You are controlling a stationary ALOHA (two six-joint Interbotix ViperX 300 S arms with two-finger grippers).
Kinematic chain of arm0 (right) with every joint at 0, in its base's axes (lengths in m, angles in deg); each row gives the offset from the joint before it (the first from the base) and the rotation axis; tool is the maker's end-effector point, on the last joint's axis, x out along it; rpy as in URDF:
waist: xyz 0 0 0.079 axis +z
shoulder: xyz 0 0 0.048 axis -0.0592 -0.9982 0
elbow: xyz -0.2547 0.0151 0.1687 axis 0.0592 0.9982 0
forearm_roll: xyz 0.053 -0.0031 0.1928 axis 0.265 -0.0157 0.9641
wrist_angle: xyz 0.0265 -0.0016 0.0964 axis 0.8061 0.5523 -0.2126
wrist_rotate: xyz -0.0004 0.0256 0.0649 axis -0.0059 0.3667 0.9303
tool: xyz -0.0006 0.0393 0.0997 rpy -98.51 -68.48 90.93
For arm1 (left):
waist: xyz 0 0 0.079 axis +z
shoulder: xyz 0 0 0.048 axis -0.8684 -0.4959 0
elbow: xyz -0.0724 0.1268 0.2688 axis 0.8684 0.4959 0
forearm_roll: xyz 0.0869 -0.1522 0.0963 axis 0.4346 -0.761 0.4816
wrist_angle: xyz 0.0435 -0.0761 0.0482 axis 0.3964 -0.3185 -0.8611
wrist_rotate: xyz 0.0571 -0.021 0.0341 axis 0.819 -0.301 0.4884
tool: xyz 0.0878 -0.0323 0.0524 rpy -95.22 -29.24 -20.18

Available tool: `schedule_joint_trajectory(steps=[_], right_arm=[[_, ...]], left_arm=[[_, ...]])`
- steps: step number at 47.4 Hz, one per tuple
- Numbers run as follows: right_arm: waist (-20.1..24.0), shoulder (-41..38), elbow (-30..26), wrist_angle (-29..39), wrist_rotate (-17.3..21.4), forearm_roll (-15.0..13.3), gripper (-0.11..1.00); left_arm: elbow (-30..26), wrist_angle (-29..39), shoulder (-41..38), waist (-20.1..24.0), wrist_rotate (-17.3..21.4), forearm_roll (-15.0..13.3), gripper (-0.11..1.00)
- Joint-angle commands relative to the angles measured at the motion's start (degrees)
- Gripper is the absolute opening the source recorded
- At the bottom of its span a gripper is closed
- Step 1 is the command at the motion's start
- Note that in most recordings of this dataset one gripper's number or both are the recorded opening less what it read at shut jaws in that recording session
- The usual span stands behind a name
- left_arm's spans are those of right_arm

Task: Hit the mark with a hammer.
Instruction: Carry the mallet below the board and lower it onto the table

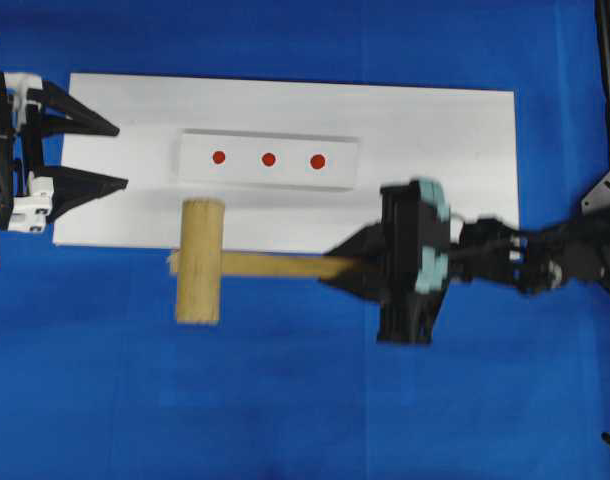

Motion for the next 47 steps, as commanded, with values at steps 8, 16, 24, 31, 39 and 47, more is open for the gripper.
schedule_joint_trajectory(steps=[8, 16, 24, 31, 39, 47], right_arm=[[5.71, -4.31, -4.92, -3.34, 0.09, 5.63, 0.10], [6.42, -6.06, -5.80, -3.43, 0.09, 6.33, 0.10], [6.33, -8.00, -5.80, -3.34, 0.09, 6.42, 0.10], [6.33, -11.60, -6.94, -2.46, 0.09, 6.42, 0.10], [6.24, -15.82, -8.70, -0.79, 0.09, 6.42, 0.10], [6.24, -18.63, -9.93, -0.53, 0.18, 6.42, 0.10]], left_arm=[[0.44, -0.53, 0.53, 2.29, 1.67, 0.00, 0.86], [0.88, -0.53, 1.14, 2.29, 1.58, -0.09, 0.86], [1.05, -0.53, 1.93, 2.29, 1.58, -0.18, 0.86], [1.14, -0.53, 2.02, 2.29, 1.58, -0.18, 0.86], [1.14, -0.44, 1.93, 2.55, 1.67, -0.18, 0.86], [1.32, -0.44, 2.02, 2.72, 1.76, -0.18, 0.86]])
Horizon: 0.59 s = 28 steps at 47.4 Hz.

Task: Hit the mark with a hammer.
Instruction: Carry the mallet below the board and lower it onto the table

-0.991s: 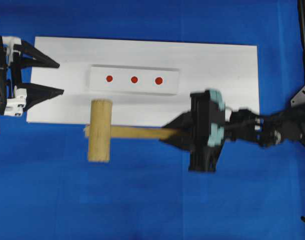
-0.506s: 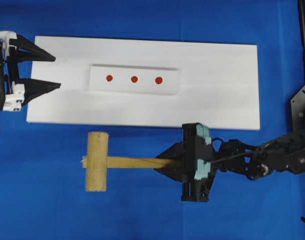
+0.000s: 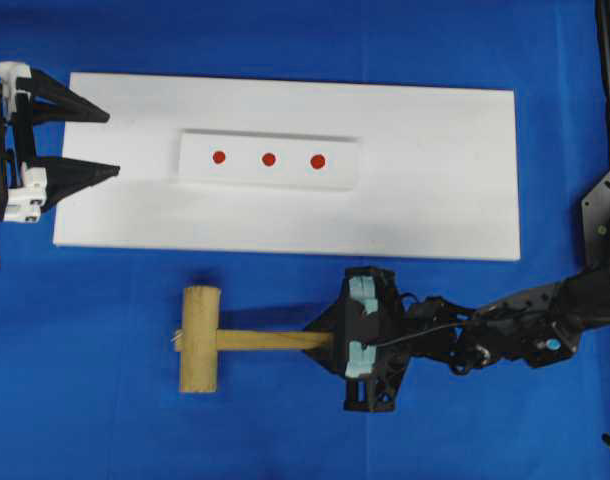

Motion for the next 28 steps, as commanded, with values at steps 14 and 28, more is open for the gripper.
schedule_joint_trajectory(steps=[14, 28], right_arm=[[-0.53, -2.29, -2.64, 0.62, 0.00, -0.18, 0.09], [-0.70, -3.87, -2.29, 3.08, 0.00, -0.18, 0.09]], left_arm=[[0.09, -0.35, -0.18, 1.85, 0.35, -0.09, 0.86], [0.44, -0.35, -0.18, 2.64, 0.44, -0.09, 0.86]])
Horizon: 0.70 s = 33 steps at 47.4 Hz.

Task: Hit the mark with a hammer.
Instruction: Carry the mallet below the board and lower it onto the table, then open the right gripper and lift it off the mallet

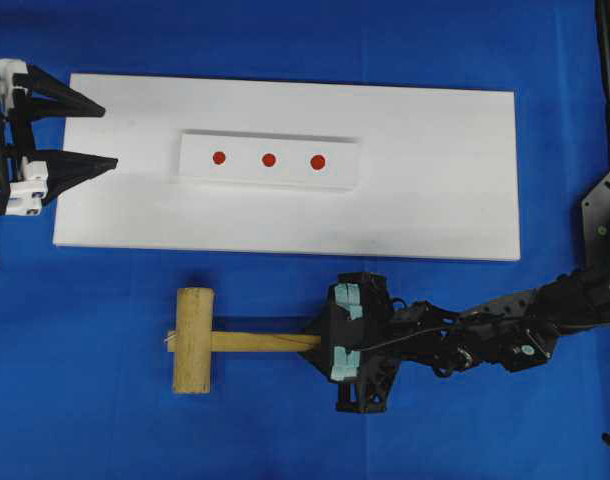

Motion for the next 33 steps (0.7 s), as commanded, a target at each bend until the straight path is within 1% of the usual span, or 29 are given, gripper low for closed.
schedule_joint_trajectory(steps=[1, 27, 28, 30, 32, 33], right_arm=[[-0.26, 0.09, -0.79, 0.53, -0.09, -0.09, 0.09], [-0.26, 0.09, -0.26, 1.14, -0.09, -0.09, 0.09], [-0.26, 0.09, -0.26, 1.14, 0.00, -0.09, 0.10], [-0.26, 0.26, -0.35, 1.05, -0.09, -0.09, 0.16], [-0.26, 0.53, -0.35, 0.97, -0.18, -0.09, 0.26], [-0.26, 0.70, -0.26, 0.97, -0.18, -0.09, 0.33]], left_arm=[[-0.44, -0.35, -0.18, 0.35, 0.18, -0.09, 0.86], [-0.35, -0.35, -0.18, 0.35, -0.09, -0.09, 0.86], [-0.35, -0.35, -0.18, 0.35, -0.09, -0.09, 0.86], [-0.35, -0.35, -0.18, 0.35, -0.18, -0.09, 0.86], [-0.35, -0.35, -0.18, 0.35, -0.26, -0.09, 0.86], [-0.35, -0.35, -0.18, 0.35, -0.35, -0.09, 0.86]])
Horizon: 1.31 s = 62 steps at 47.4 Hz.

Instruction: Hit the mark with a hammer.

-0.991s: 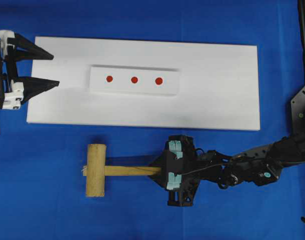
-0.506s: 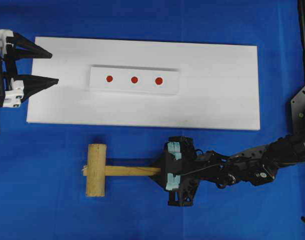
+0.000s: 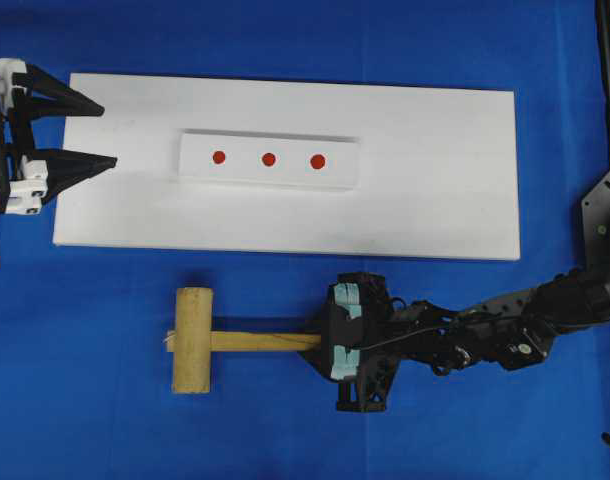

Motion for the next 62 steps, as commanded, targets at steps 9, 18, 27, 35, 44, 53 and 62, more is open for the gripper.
schedule_joint_trajectory(steps=[9, 18, 27, 35, 44, 53, 62], right_arm=[[-0.70, 6.33, 0.70, 0.00, -0.79, -0.26, 0.85], [-2.46, 16.44, 2.99, 0.26, -4.57, -0.79, 0.77], [-4.04, 25.14, 5.10, 0.70, -10.55, -0.79, 0.77], [-7.38, 28.30, 6.68, 0.70, -13.54, -0.70, 0.77], [-13.71, 31.64, 8.26, 1.41, -16.87, -0.70, 0.77], [-21.45, 37.88, 10.11, 5.80, -21.53, -0.70, 0.77], [-27.33, 46.76, 13.27, 12.13, -25.05, -0.79, 0.77]], left_arm=[[-0.53, 0.00, -0.18, 0.26, -0.26, -0.09, 0.86], [-0.62, 0.09, -0.18, 0.26, -0.26, -0.09, 0.86], [-0.62, 0.09, 0.18, 0.26, -0.09, -0.09, 0.86], [-0.53, 0.09, 1.41, 0.26, 0.09, -0.09, 0.86], [-0.26, 0.09, 4.04, -0.26, 0.53, -0.09, 0.86], [-0.18, 1.49, 7.38, -0.35, 2.55, 0.00, 0.86], [-0.09, 4.66, 10.99, -0.70, 7.65, 0.00, 0.86]])
